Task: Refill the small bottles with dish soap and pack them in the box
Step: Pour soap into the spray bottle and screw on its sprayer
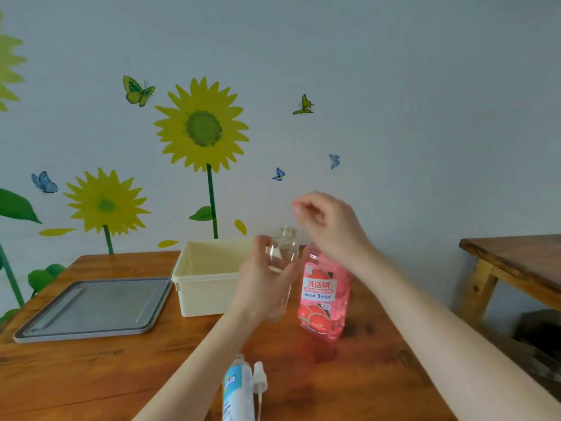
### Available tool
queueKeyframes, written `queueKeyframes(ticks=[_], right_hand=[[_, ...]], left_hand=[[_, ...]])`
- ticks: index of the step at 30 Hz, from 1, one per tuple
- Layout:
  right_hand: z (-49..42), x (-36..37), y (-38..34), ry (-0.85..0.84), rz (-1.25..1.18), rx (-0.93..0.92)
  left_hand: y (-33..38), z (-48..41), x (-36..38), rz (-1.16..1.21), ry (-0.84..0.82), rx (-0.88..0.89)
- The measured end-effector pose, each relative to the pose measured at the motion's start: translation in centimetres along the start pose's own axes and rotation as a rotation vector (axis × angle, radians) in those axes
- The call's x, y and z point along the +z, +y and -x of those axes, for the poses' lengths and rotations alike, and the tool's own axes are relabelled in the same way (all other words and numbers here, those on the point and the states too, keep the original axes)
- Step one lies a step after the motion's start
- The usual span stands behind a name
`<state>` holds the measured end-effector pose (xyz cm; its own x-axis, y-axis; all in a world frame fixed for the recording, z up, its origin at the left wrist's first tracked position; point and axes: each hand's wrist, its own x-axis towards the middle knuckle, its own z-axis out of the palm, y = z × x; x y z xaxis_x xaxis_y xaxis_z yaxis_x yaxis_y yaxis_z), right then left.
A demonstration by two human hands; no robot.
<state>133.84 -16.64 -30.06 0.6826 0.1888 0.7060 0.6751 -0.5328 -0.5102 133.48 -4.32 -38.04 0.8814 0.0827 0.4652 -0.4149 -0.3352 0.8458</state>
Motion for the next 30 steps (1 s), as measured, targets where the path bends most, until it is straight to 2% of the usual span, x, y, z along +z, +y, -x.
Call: queueKeyframes(ticks=[2,4,10,17,22,26,30], right_hand=[[-2.5,-1.5,0.7,0.067,0.048,-0.006],[-5.1,-2.5,1.9,0.038,0.124,0.043],[-9.0,-2.7,6.4,-0.343,0.221,0.275],[-9.1,-2.2,8.0,-0.583,0.097,0.393],[-8.8,-1.8,8.1,-0.548,0.08,0.435],[-8.5,-1.0,8.1,-0.433,0.092,0.459],[-8.0,-0.5,8.1,-0.345,0.082,0.504]], left_hand=[[0.2,-0.5,0.9,-0.071,-0.046,0.028],[0.1,-1.1,1.6,-0.131,-0.098,0.035],[0.0,-2.7,3.1,-0.257,-0.148,0.127],[0.1,-3.6,4.4,-0.229,-0.146,0.263],[-0.1,-3.2,4.3,-0.202,-0.105,0.3],[0.4,-3.6,4.4,-0.271,-0.034,0.371],[0.4,-4.2,4.7,-0.337,0.031,0.244]])
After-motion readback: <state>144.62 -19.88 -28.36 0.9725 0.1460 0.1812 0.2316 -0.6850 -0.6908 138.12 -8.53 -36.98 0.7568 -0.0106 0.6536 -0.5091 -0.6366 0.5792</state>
